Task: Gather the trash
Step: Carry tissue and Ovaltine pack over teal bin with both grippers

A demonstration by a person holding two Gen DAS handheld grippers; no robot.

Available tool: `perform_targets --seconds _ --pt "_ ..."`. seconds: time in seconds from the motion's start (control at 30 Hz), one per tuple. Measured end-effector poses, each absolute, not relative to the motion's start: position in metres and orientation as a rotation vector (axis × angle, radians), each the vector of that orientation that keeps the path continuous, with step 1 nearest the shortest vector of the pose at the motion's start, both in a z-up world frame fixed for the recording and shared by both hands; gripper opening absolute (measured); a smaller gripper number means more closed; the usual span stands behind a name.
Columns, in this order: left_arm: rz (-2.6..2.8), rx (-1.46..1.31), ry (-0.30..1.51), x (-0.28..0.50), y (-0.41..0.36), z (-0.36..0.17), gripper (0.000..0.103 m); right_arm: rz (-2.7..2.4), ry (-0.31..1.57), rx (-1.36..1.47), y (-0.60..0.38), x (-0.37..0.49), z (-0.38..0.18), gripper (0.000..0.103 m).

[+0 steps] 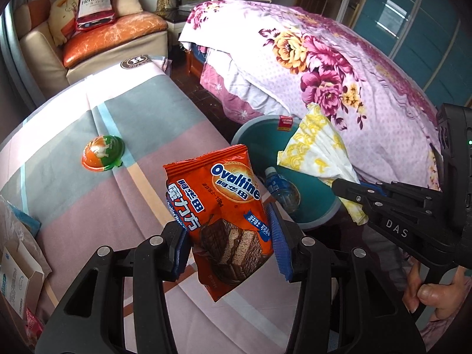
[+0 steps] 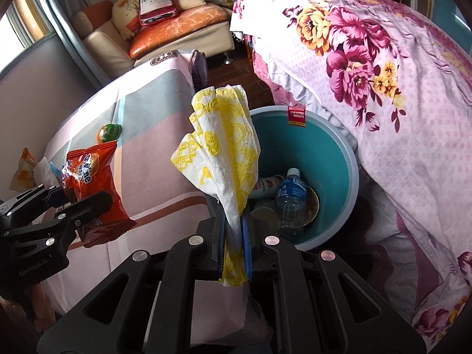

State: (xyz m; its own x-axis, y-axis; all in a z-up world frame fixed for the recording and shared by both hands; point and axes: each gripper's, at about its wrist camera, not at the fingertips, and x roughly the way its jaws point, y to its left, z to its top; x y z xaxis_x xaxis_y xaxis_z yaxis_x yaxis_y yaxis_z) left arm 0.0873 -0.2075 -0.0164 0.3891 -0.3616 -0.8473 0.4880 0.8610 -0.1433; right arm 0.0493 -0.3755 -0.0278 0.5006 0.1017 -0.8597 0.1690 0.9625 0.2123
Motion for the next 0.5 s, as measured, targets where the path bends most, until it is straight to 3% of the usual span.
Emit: perform_targets --seconds 0.5 --pt "-0.623 0.189 1.078 0.109 -0.281 -0.029 0.048 -0.155 1.049 0.342 -0.436 0.044 -0.04 0.01"
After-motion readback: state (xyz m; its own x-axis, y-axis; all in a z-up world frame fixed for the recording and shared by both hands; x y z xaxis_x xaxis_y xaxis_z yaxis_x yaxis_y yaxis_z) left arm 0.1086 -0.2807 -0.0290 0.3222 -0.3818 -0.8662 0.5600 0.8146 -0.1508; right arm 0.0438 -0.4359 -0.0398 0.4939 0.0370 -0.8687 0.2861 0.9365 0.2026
